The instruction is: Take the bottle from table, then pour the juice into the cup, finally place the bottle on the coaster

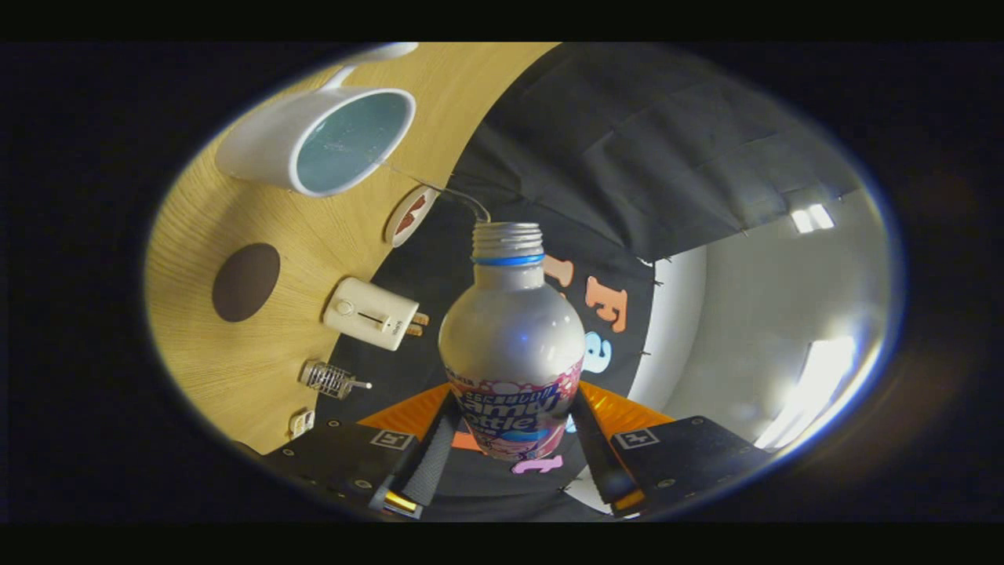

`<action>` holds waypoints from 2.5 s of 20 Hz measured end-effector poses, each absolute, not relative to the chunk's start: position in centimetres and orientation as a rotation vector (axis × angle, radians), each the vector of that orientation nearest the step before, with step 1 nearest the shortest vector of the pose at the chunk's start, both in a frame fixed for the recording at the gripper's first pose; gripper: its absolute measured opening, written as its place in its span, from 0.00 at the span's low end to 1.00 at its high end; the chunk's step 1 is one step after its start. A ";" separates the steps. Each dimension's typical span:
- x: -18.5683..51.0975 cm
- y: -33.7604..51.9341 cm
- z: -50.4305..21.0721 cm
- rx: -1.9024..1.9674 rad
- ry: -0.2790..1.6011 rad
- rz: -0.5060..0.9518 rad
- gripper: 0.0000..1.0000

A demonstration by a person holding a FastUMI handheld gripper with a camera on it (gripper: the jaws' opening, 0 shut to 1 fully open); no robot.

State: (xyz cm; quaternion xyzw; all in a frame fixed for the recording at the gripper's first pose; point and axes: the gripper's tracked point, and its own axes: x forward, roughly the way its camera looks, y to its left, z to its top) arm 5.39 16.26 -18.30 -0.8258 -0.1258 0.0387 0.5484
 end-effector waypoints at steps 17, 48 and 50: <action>3.6 17.8 -25.2 -1.755 -0.166 0.247 0.77; 9.8 14.2 -29.6 -0.069 0.449 0.230 0.78; 10.1 14.5 -30.5 -0.040 0.476 0.233 0.79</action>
